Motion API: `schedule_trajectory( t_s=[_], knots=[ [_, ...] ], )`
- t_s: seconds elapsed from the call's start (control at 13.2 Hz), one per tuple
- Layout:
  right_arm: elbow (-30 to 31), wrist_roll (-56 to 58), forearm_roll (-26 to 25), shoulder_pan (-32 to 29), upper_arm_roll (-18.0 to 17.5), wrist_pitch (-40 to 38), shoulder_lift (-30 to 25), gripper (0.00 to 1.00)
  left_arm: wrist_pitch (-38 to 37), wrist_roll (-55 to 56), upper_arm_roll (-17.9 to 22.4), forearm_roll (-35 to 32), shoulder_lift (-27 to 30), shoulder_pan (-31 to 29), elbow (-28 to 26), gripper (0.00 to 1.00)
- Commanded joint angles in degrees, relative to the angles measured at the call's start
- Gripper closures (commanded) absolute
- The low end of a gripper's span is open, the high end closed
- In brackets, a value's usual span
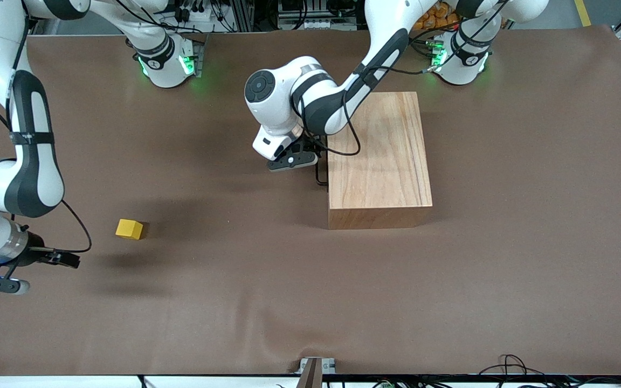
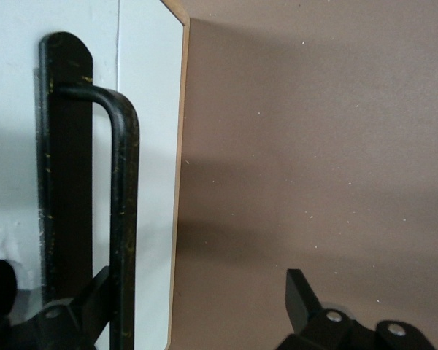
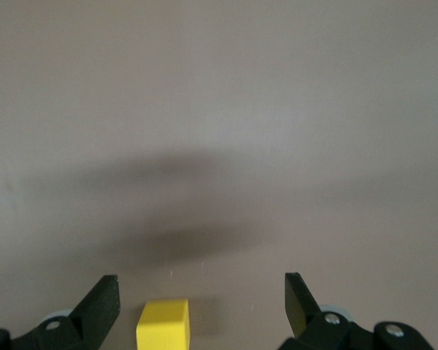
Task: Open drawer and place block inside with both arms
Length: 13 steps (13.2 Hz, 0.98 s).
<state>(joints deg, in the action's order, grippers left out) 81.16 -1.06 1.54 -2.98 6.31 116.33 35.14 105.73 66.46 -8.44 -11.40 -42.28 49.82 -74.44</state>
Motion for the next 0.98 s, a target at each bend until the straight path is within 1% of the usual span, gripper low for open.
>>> schedule_trajectory(
  t_s=[0.0, 0.23, 0.45, 0.53, 0.61, 0.76, 0.91],
  knots=[
    [-8.7, 1.0, 1.9, -0.9, -0.8, -9.1, 4.9, 0.0, 1.7, 0.1, -0.3, -0.6, -0.4, 0.5, 1.2, 0.0],
    [-9.4, 1.0, 1.9, -0.6, -0.8, -10.6, 7.2, 0.0, 4.6, 0.3, -0.3, 1.5, -0.4, 0.5, 1.4, 0.0],
    [-8.7, 0.5, 2.1, 0.3, -0.8, -10.3, 9.1, 0.0, 7.1, 0.3, -0.3, 1.6, -1.0, 1.2, 1.4, 0.0],
    [-6.8, 0.1, 2.0, 2.3, -0.8, -10.9, 9.0, 0.0, 8.3, 0.4, -0.3, 1.6, -1.1, 1.5, 1.4, 0.0],
    [-3.2, 0.2, 2.1, 3.2, -0.7, -10.7, 8.6, 0.0, 8.7, 0.4, -0.3, 1.6, -1.1, 1.6, 1.4, 0.0],
    [0.9, 0.9, 2.4, 2.2, -0.9, -10.6, 8.6, 0.0, 9.5, 0.4, -0.3, 1.6, -1.1, 1.8, 1.4, 0.0],
    [1.9, 0.9, 4.6, 2.6, -0.9, -10.7, 8.2, 0.0, 11.4, 0.6, -0.3, 2.3, -1.1, 2.2, 1.5, 0.0]
  ],
)
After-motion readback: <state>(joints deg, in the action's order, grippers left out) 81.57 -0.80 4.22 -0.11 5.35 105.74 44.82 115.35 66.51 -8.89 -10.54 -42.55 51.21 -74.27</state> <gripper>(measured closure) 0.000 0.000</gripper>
